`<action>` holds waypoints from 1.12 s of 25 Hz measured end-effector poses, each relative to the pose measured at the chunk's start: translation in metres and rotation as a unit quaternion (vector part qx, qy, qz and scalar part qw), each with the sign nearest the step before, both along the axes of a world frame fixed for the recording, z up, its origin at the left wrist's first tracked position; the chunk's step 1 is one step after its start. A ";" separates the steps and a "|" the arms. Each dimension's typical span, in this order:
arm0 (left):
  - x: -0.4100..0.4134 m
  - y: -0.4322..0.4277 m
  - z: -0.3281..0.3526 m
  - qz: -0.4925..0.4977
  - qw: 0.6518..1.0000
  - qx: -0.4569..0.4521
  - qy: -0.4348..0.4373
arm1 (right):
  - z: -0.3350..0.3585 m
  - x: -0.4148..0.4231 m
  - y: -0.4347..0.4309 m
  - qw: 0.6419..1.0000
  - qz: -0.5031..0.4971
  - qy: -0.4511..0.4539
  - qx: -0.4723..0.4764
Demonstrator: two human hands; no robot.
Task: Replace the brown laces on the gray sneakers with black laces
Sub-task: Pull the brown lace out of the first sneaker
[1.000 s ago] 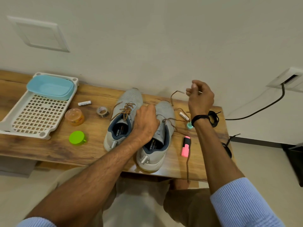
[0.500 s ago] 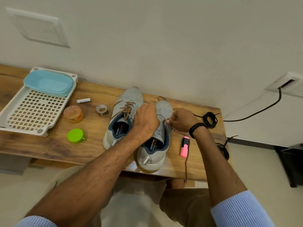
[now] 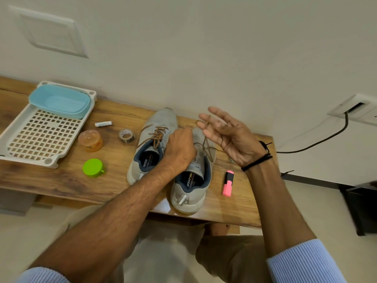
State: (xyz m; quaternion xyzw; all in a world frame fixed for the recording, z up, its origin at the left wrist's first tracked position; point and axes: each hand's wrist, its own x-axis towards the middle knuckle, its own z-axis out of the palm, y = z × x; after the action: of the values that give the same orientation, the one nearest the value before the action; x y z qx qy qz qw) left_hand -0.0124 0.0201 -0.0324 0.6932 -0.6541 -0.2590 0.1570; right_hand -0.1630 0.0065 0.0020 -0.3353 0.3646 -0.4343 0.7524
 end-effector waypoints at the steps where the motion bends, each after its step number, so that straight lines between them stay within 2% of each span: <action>1: 0.000 0.000 0.001 -0.001 1.000 0.000 -0.005 | -0.001 0.000 -0.003 0.998 -0.027 -0.047 -0.009; 3: 0.000 0.000 0.001 -0.004 1.000 0.002 -0.013 | -0.004 0.001 -0.008 0.996 -0.055 -0.071 -0.029; 6: -0.001 0.000 -0.001 -0.010 1.000 -0.002 -0.018 | -0.004 0.006 -0.007 0.996 -0.042 0.011 -0.074; 10: -0.004 0.001 -0.002 -0.013 1.000 -0.014 -0.024 | 0.009 0.023 -0.002 0.993 -0.023 0.056 -0.104; 11: -0.005 0.001 -0.001 -0.015 0.999 -0.014 -0.029 | 0.012 0.028 -0.005 0.984 -0.039 0.121 -0.125; 12: -0.006 0.001 0.000 -0.016 0.999 -0.012 -0.030 | 0.013 0.033 -0.009 0.954 -0.064 0.237 -0.170; 14: -0.007 0.002 0.001 -0.019 1.000 -0.001 -0.024 | 0.013 0.041 -0.019 0.830 -0.091 0.463 -0.298; 15: -0.007 0.002 0.001 -0.020 1.000 0.002 -0.021 | 0.012 0.045 -0.024 0.779 -0.084 0.517 -0.344; 16: -0.007 0.002 0.001 -0.017 1.000 0.004 -0.019 | 0.012 0.047 -0.028 0.743 -0.071 0.552 -0.371; 19: -0.005 0.002 0.000 -0.016 1.000 0.005 -0.015 | 0.002 0.049 -0.035 0.680 -0.031 0.643 -0.350; 21: -0.005 0.003 -0.002 -0.016 1.000 0.005 -0.013 | -0.008 0.045 -0.034 0.617 -0.019 0.718 -0.322; 22: -0.005 0.002 -0.003 -0.016 1.000 0.004 -0.010 | -0.013 0.043 -0.031 0.599 -0.014 0.735 -0.319; 23: -0.005 0.002 -0.004 -0.016 1.000 0.002 -0.008 | -0.019 0.040 -0.028 0.604 -0.010 0.730 -0.319; 26: -0.004 0.002 -0.004 -0.023 1.000 -0.007 -0.012 | -0.030 0.024 -0.029 0.669 -0.046 0.674 -0.310; 28: -0.003 0.002 -0.002 -0.026 0.999 -0.004 -0.017 | -0.032 0.012 -0.029 0.671 -0.036 0.688 -0.274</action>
State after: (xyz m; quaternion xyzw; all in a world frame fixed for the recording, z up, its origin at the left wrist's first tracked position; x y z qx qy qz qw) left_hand -0.0154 0.0216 -0.0346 0.6793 -0.6758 -0.2485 0.1419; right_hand -0.1506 -0.0224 -0.0303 -0.7169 0.6553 -0.1878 0.1461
